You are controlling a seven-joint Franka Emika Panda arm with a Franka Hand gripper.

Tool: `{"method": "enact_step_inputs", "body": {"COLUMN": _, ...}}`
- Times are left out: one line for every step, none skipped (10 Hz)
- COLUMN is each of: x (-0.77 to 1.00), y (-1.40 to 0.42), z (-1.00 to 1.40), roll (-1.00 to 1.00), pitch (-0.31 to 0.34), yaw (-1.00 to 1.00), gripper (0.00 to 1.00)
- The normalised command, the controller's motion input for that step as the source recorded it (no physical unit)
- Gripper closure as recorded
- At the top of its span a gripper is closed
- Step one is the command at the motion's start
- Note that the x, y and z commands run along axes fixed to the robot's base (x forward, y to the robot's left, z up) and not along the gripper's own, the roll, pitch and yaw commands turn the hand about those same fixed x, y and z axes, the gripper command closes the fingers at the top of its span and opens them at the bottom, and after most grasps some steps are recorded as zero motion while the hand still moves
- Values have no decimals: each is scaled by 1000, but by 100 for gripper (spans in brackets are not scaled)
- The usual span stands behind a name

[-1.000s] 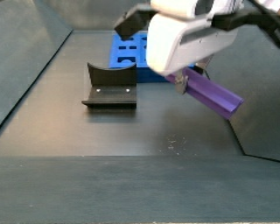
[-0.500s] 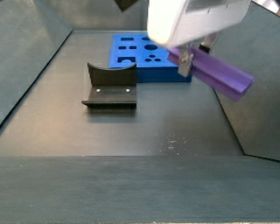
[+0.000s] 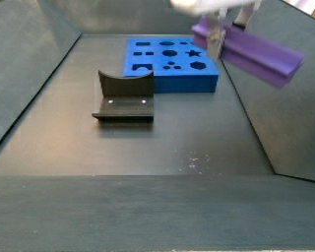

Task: Pick up the star object. Move up. Place the star object on the fixture. Regrasp the star object. Move to above the board. Insert the star object.
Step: Place the star object on the fixture.

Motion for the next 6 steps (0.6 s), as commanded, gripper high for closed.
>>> {"method": "enact_step_inputs", "body": {"x": 1000, "y": -420, "z": -57, "roll": -29, "pitch": 70, "yaw": -1000, "gripper": 100}}
{"method": "enact_step_inputs", "body": {"x": 1000, "y": -401, "z": -111, "roll": -35, "pitch": 74, "yaw": -1000, "gripper": 100}}
{"method": "enact_step_inputs", "body": {"x": 1000, "y": -327, "z": -94, "roll": -41, "pitch": 76, "yaw": -1000, "gripper": 100}}
{"method": "enact_step_inputs", "body": {"x": 1000, "y": -291, "z": -85, "roll": -53, "pitch": 81, "yaw": -1000, "gripper": 100}}
{"method": "enact_step_inputs", "body": {"x": 1000, "y": -265, "z": -81, "roll": -66, "pitch": 91, "yaw": -1000, "gripper": 100}}
{"method": "enact_step_inputs", "body": {"x": 1000, "y": -227, "z": -72, "roll": -82, "pitch": 101, "yaw": -1000, "gripper": 100}}
